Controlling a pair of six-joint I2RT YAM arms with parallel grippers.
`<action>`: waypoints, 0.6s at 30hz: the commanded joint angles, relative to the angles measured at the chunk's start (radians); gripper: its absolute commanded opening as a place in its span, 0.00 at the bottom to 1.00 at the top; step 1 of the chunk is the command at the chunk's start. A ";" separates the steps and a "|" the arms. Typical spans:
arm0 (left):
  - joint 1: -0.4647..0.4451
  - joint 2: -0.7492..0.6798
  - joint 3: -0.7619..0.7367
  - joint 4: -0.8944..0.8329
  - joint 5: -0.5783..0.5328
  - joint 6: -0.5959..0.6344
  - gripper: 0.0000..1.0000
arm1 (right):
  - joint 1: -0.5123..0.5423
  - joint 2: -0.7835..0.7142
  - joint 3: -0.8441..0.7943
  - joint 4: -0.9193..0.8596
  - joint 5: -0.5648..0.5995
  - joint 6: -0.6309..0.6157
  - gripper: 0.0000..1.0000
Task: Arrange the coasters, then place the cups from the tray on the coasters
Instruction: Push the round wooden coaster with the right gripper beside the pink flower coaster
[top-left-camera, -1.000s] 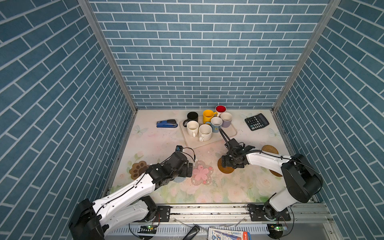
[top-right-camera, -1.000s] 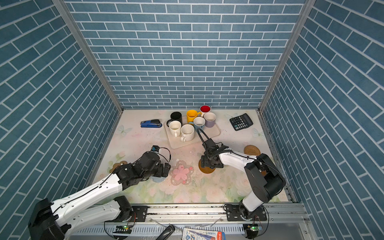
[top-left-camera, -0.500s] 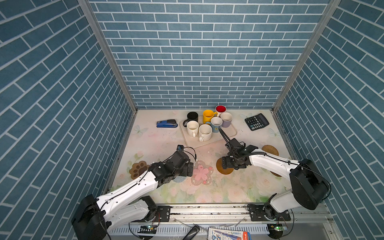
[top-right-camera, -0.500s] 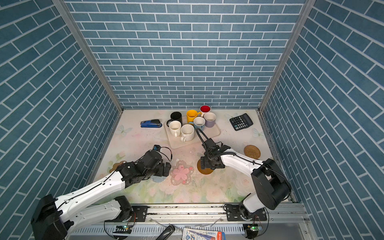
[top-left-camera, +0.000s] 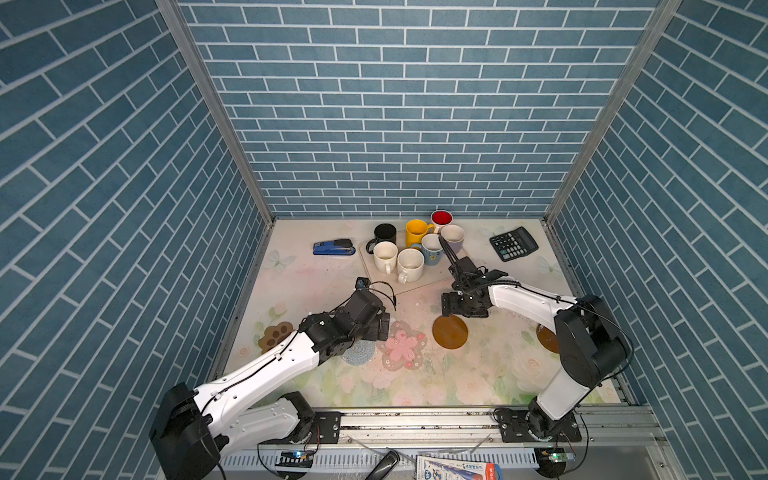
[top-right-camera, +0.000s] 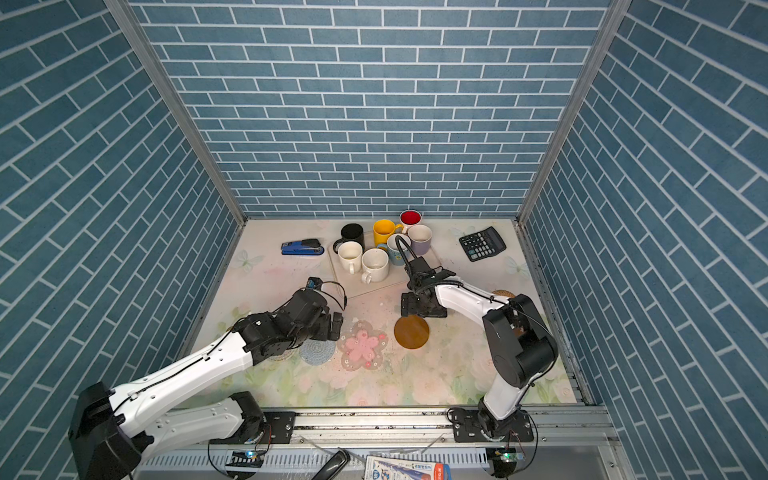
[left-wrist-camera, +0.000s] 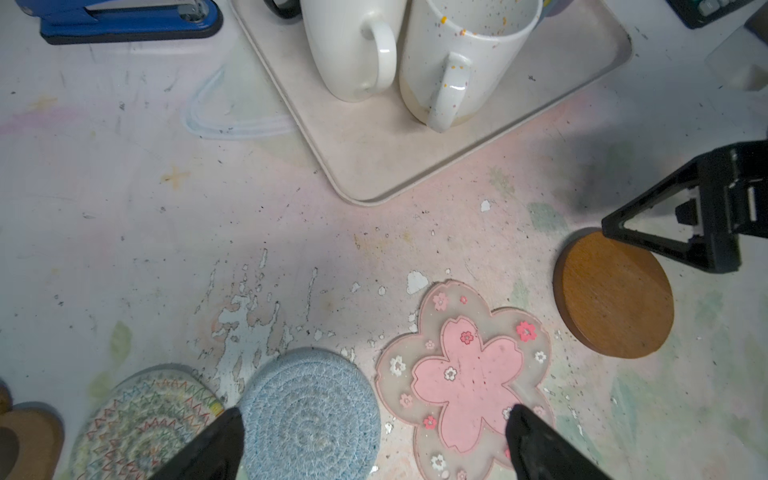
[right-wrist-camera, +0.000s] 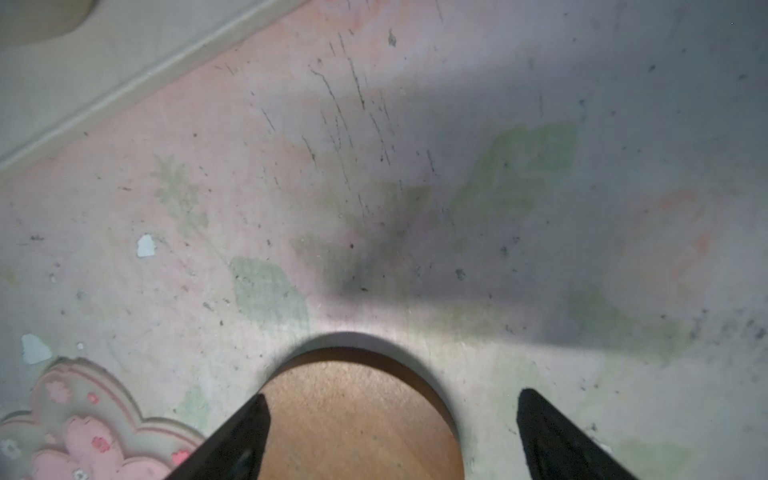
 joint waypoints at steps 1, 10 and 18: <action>0.004 0.018 0.040 -0.063 -0.072 -0.063 0.99 | 0.000 0.034 0.039 -0.001 0.025 0.000 0.93; 0.006 -0.107 -0.024 -0.034 -0.118 -0.056 0.99 | 0.020 0.041 0.000 0.019 0.034 0.020 0.93; 0.006 -0.131 -0.056 -0.050 -0.109 -0.082 0.99 | 0.050 0.026 -0.045 0.036 0.027 0.044 0.93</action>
